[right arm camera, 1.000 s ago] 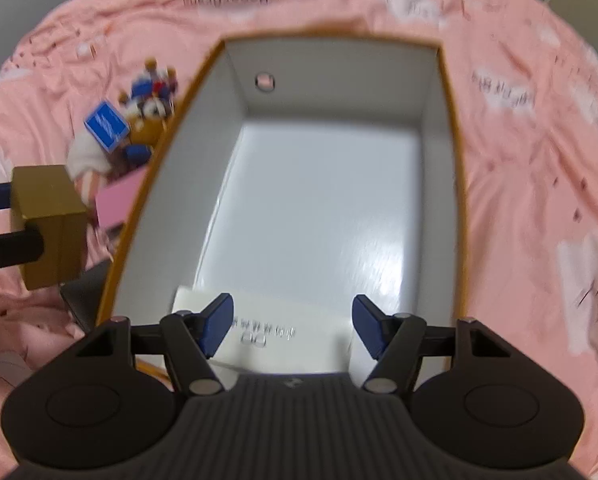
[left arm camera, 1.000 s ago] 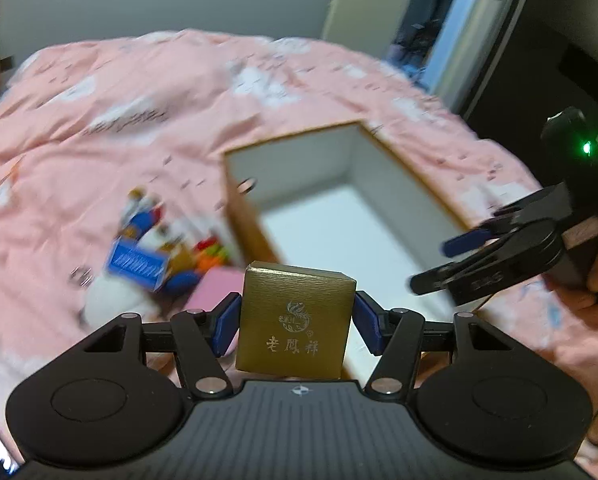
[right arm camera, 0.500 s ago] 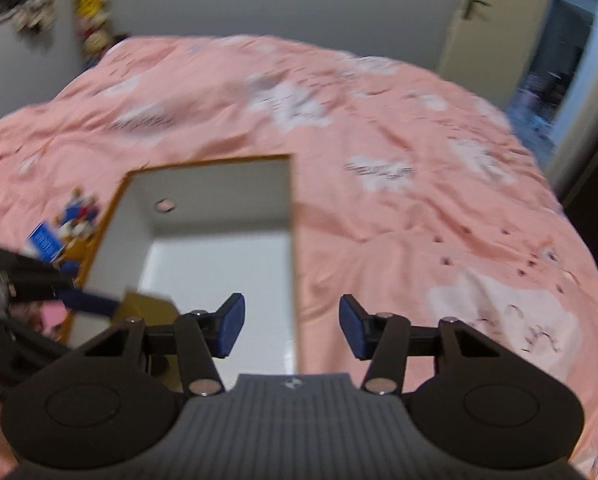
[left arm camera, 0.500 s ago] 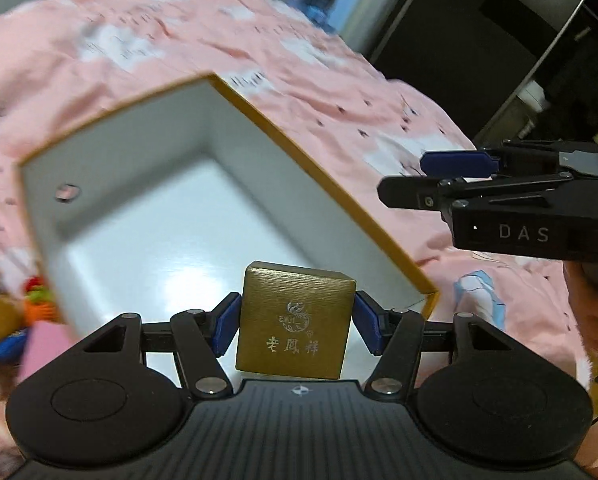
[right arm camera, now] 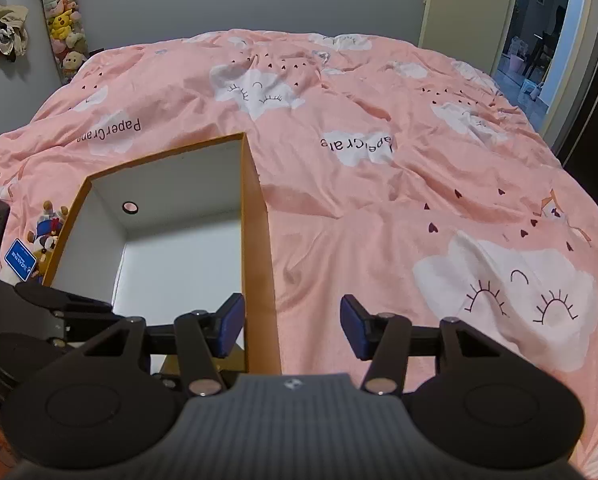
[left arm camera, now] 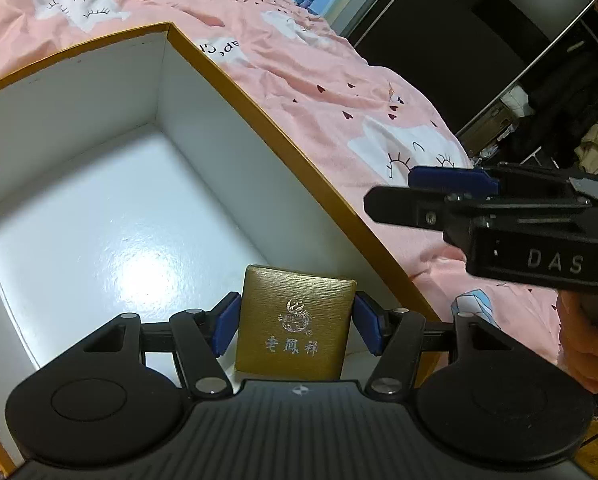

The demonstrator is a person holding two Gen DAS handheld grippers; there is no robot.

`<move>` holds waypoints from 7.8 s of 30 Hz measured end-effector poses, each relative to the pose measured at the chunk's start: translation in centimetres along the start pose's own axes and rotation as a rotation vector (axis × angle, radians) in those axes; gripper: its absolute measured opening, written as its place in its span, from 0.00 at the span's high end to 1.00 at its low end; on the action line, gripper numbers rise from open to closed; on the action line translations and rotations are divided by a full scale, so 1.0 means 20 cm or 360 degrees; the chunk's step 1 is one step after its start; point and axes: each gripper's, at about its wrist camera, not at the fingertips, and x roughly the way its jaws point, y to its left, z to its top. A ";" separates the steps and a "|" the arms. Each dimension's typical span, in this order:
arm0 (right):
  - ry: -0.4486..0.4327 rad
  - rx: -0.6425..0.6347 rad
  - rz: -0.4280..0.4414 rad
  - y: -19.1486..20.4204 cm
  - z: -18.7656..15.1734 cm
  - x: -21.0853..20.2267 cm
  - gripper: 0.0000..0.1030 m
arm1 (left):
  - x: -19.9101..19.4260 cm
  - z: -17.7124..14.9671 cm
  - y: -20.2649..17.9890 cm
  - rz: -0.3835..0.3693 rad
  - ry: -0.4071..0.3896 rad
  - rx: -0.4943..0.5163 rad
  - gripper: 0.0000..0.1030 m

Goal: Organize objects
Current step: 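Open the right gripper to release the white box while the left gripper lifts the gold cube, then drop the gold cube into the orange box with the left gripper, then grasp the gold cube inside the box with the right gripper and lift it, then place the gold cube beside the white box and open the right gripper, then move the left gripper to the photo card pack while the right gripper approaches the grey box, then grasp the photo card pack with the left gripper while the right gripper grasps the grey box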

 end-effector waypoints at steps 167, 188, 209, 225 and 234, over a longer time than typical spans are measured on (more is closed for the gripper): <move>0.0287 -0.0993 0.0491 0.92 0.12 0.08 0.51 | -0.90 -0.53 0.29 0.0601 -0.0534 -0.0419 0.63; 0.0219 -0.0846 0.0635 1.45 -0.26 0.18 0.57 | -1.00 -0.82 0.60 0.0826 -0.0213 -0.0782 0.64; 0.0244 -0.0861 0.0426 1.45 -0.32 0.30 0.72 | -0.67 -0.75 0.68 0.1259 -0.0054 -0.0713 0.38; 0.0364 -0.0910 0.0638 1.46 -0.33 0.21 0.62 | -0.88 -0.83 0.66 0.1087 -0.0113 -0.0773 0.72; 0.0595 -0.1116 0.0597 1.61 -0.46 0.30 0.36 | -0.93 -0.86 0.68 0.1027 -0.0159 -0.0819 0.73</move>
